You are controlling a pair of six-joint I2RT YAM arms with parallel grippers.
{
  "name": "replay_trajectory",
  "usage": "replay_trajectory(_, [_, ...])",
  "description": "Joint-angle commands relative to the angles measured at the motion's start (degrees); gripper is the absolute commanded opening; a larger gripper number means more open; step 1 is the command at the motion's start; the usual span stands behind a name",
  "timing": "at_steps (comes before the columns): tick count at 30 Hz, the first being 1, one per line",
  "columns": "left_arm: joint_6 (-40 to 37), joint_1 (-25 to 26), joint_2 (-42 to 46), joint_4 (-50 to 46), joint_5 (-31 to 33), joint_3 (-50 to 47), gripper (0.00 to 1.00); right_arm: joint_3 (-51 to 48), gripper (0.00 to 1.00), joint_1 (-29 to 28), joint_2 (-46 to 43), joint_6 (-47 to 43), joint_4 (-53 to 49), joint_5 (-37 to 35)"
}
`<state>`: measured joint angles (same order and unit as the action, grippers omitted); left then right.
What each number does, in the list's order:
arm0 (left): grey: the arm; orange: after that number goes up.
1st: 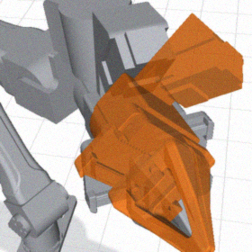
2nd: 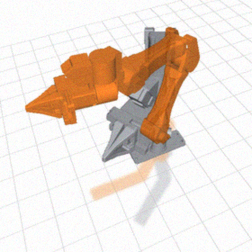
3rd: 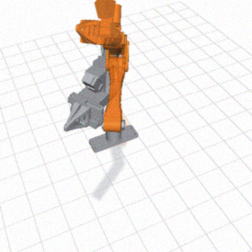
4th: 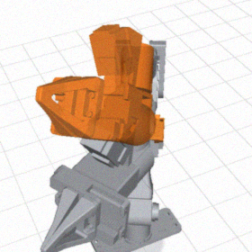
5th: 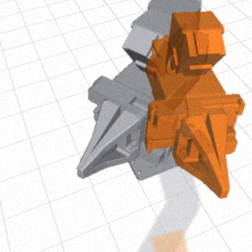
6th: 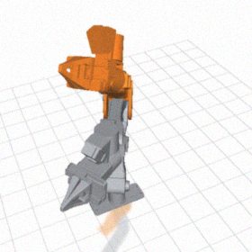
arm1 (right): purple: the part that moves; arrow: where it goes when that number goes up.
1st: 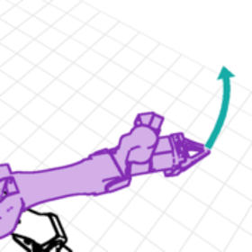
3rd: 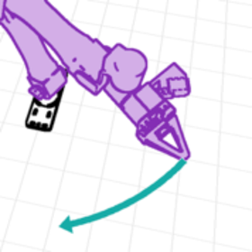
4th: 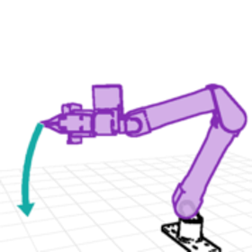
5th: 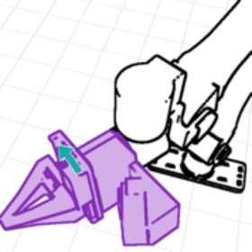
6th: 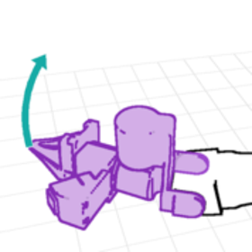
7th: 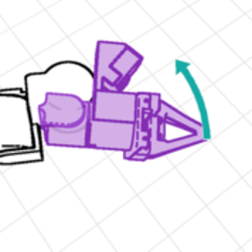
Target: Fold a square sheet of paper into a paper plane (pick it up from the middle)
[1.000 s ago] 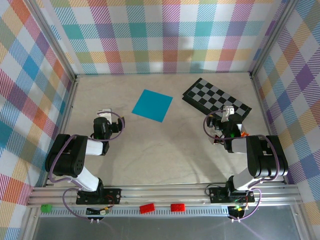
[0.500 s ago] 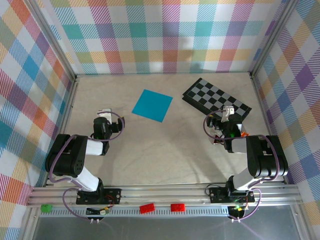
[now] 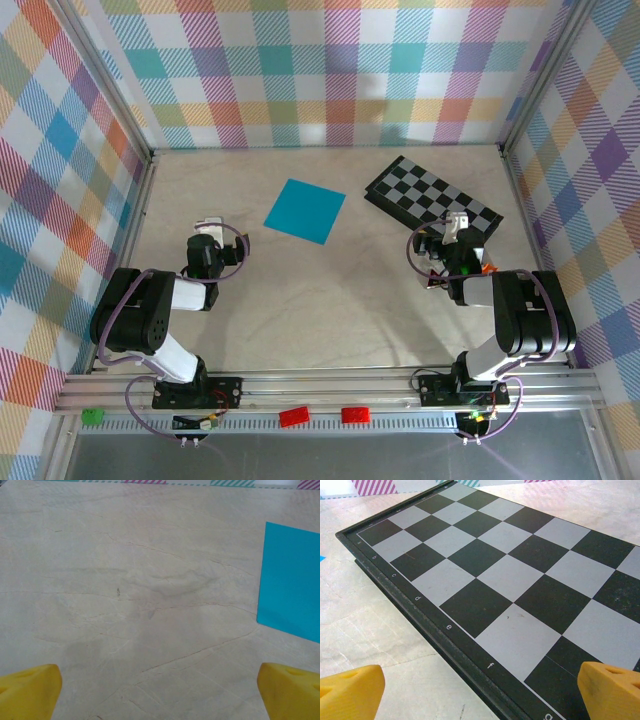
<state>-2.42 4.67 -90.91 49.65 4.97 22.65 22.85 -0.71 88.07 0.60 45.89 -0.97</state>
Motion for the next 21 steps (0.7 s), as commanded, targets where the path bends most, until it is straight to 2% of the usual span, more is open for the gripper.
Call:
replay_trajectory(1, [-0.3,-0.6,0.0,0.5,-0.9,0.8,1.00,0.8,0.99,0.1,0.0,0.2,1.8,1.0])
replay_trajectory(11, [-0.4,-0.6,0.0,0.5,-0.9,0.7,1.00,0.6,0.99,0.1,0.0,0.1,2.2,1.0])
replay_trajectory(21, [-0.3,-0.6,-0.1,0.5,-0.9,0.8,1.00,0.9,0.99,0.1,-1.7,-1.6,0.3,5.3])
